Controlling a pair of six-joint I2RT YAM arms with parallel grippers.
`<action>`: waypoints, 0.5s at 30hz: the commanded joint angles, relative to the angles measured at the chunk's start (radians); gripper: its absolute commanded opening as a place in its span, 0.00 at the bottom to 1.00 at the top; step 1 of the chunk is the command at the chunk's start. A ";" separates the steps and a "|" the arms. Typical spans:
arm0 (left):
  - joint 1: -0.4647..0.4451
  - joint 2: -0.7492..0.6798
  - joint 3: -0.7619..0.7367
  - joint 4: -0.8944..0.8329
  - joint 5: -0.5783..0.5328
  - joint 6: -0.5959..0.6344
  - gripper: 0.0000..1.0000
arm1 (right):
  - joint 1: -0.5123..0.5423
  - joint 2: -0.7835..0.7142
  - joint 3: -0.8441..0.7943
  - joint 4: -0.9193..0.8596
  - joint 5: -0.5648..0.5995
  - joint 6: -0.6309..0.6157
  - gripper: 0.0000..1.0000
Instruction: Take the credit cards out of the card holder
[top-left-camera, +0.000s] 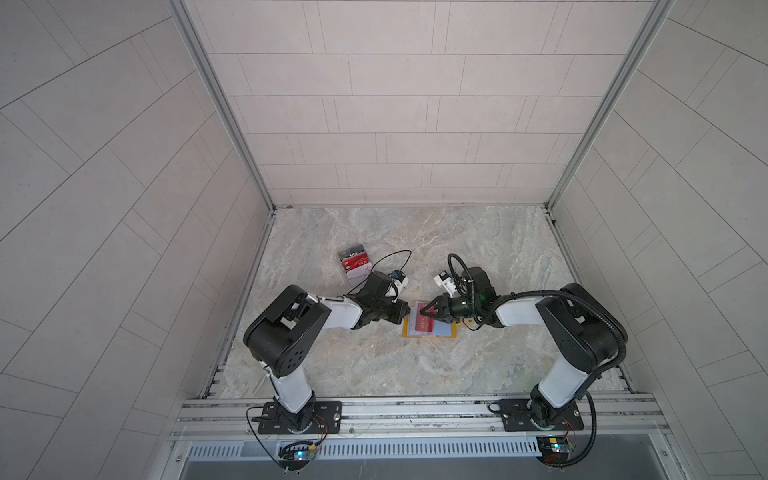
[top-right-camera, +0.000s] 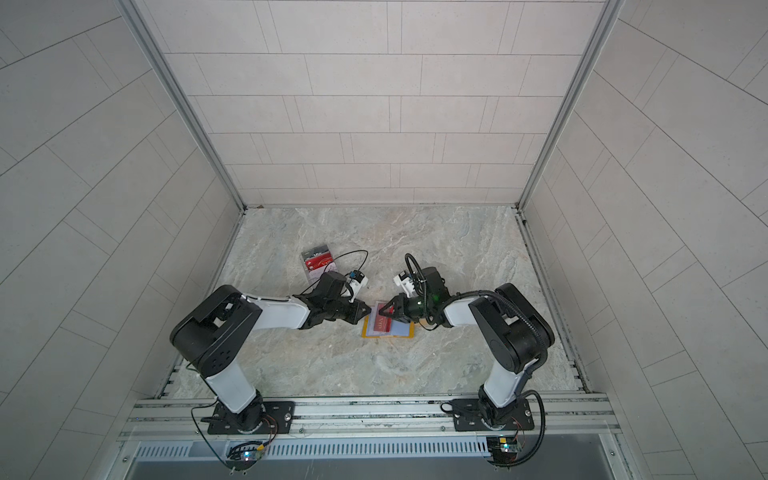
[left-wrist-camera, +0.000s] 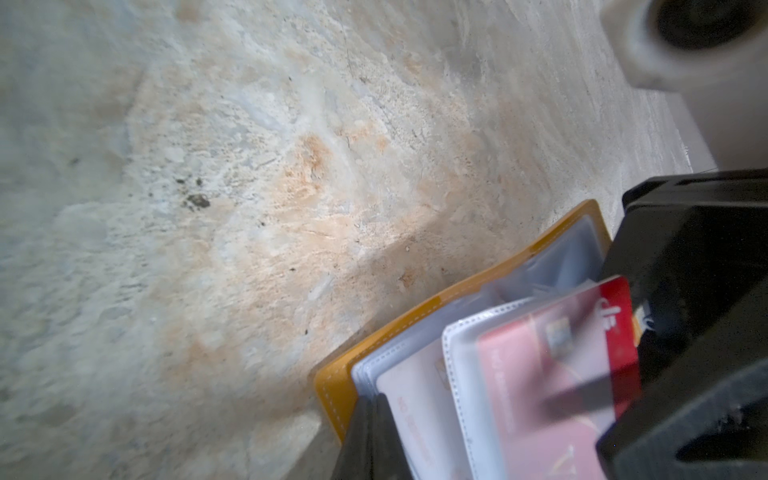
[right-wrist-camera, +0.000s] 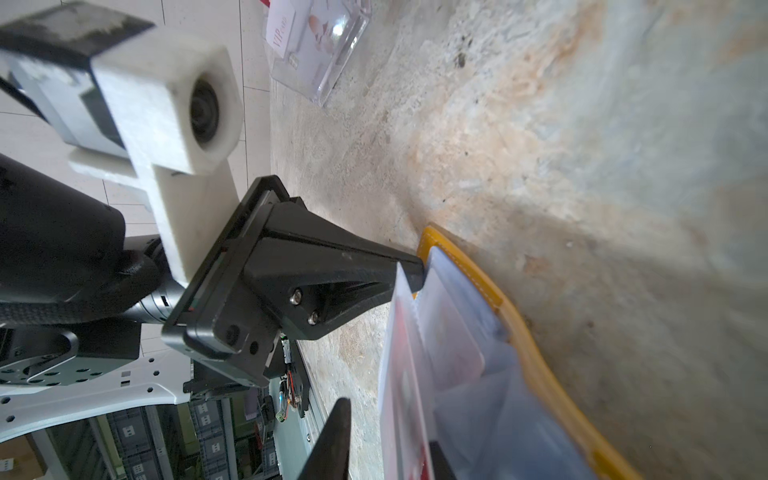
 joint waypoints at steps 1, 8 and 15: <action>0.004 0.037 -0.018 -0.125 -0.049 0.007 0.00 | -0.009 -0.037 -0.004 0.005 -0.010 -0.010 0.23; 0.005 0.035 -0.023 -0.123 -0.056 0.002 0.00 | -0.017 -0.047 -0.003 -0.081 0.025 -0.073 0.20; 0.006 0.032 -0.023 -0.124 -0.053 0.003 0.00 | -0.025 -0.068 -0.037 -0.116 0.034 -0.098 0.17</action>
